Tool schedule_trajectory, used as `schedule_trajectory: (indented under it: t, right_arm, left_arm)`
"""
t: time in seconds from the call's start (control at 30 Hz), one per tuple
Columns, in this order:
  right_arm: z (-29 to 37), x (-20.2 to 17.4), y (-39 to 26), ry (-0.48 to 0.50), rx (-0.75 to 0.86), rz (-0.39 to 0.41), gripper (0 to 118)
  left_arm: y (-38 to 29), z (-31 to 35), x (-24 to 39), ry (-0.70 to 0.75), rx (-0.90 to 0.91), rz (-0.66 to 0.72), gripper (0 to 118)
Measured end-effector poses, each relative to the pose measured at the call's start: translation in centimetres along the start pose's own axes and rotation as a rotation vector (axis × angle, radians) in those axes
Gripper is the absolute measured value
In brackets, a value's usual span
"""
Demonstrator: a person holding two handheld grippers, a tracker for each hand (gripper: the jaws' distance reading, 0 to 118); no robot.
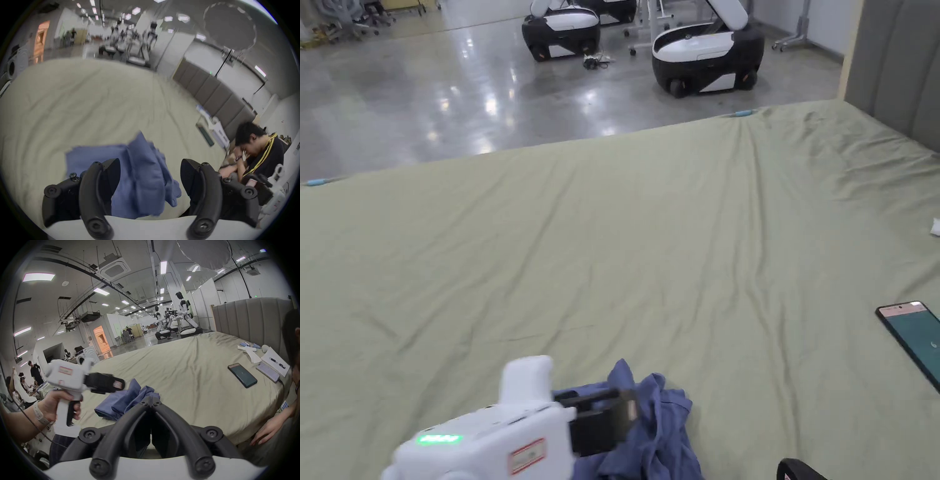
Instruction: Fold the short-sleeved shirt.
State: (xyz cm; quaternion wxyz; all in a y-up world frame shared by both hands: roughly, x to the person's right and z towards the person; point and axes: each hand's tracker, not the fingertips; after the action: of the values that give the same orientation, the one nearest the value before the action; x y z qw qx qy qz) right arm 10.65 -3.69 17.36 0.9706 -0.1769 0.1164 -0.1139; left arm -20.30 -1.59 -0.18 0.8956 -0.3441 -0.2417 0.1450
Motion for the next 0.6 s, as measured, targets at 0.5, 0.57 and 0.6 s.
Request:
schedule_trajectory:
  t: [0.5, 0.57, 0.6]
  right_arm:
    - [0.1, 1.4, 0.9, -0.058, -0.048, -0.004, 0]
    - [0.1, 1.4, 0.9, -0.060, -0.062, -0.006, 0]
    - [0.0, 1.4, 1.0, -0.055, -0.071, -0.011, 0]
  left_arm:
    - [-5.0, -11.3, 6.0, -0.048, -0.308, 0.014, 23]
    - [-5.0, -12.6, 2.9, -0.075, -0.271, 0.104, 22]
    - [-4.6, -12.6, 2.3, -0.091, -0.278, 0.144, 21]
